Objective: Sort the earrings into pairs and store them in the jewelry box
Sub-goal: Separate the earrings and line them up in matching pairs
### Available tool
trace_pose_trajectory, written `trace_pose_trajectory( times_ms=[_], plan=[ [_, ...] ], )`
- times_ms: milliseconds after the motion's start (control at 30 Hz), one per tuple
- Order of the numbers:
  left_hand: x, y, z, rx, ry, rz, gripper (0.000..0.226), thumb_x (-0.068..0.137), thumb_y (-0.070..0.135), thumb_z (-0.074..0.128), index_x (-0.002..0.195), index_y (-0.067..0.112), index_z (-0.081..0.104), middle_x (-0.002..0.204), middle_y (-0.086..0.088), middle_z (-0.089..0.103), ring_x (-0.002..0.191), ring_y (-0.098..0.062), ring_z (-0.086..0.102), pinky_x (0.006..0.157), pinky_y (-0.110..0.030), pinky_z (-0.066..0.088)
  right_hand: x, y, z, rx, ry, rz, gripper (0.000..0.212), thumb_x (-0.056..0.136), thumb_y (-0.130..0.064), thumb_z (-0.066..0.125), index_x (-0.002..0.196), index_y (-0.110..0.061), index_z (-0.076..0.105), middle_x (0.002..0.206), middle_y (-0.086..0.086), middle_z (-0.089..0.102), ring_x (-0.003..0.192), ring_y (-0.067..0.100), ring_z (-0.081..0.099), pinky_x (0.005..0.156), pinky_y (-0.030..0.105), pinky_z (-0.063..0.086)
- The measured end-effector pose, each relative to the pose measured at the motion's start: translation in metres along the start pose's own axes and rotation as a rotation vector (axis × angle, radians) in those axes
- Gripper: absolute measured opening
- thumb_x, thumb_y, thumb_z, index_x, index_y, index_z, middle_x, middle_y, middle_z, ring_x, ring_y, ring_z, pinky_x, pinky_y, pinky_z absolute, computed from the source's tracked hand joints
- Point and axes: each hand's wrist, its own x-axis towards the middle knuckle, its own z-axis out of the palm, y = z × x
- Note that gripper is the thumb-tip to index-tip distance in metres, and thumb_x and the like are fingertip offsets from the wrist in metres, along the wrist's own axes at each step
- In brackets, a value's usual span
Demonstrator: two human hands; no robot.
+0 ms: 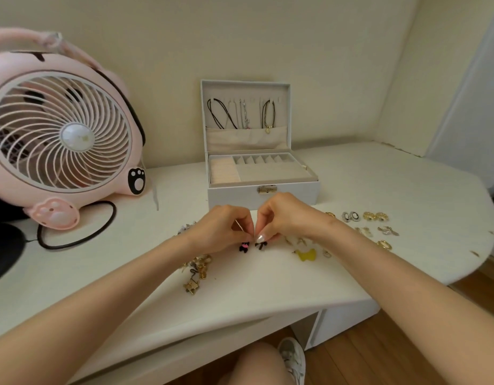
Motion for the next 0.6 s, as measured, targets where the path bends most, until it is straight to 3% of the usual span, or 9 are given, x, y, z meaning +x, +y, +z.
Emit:
trace_pose_trajectory(
  times_ms=[100,233,333,500,600],
  plan=[
    [0.006,0.000,0.005,0.034,0.014,-0.023,0.007,0.080,0.011,0.069,0.078,0.014,0.063,0.072,0.007,0.065,0.073,-0.014,0.067,0.075,-0.028,0.052,0.004,-0.002,-0.001,-0.163,0.025,-0.011,0.009,0.071,0.001,0.075,0.080,-0.003,0.073,0.080,0.008,0.071,0.064,0.008,0.062,0.059,0.007,0.048],
    [0.012,0.001,0.010,0.070,0.028,-0.053,0.009,0.079,0.012,0.068,0.077,0.015,0.061,0.069,0.010,0.063,0.072,-0.015,0.066,0.076,-0.032,0.052,0.008,-0.001,-0.002,-0.298,0.029,-0.038,0.011,0.072,0.001,0.073,0.081,-0.006,0.074,0.081,0.006,0.069,0.067,0.007,0.055,0.061,0.011,0.044],
    [0.015,0.003,0.013,0.069,0.049,-0.077,0.008,0.079,0.011,0.068,0.079,0.014,0.060,0.073,0.004,0.066,0.071,-0.016,0.064,0.074,-0.029,0.049,0.010,0.002,-0.001,-0.348,0.055,-0.065,0.014,0.073,0.004,0.070,0.079,-0.007,0.074,0.080,0.005,0.069,0.067,0.006,0.052,0.054,0.006,0.037],
    [0.022,0.003,0.015,0.036,0.088,-0.132,0.006,0.080,0.012,0.067,0.082,0.012,0.061,0.083,-0.001,0.069,0.070,-0.014,0.059,0.073,-0.029,0.047,0.014,0.008,-0.001,-0.398,0.078,-0.127,0.019,0.072,0.008,0.063,0.076,-0.008,0.073,0.082,0.005,0.071,0.074,0.013,0.057,0.062,0.018,0.045],
    [0.022,-0.001,0.014,0.066,0.101,-0.138,0.006,0.081,0.013,0.067,0.085,0.012,0.062,0.082,0.003,0.064,0.076,-0.014,0.057,0.072,-0.028,0.046,0.014,0.010,-0.003,-0.413,0.108,-0.144,0.023,0.073,0.008,0.061,0.084,-0.010,0.071,0.091,0.005,0.070,0.087,0.017,0.062,0.077,0.030,0.052]
  ],
)
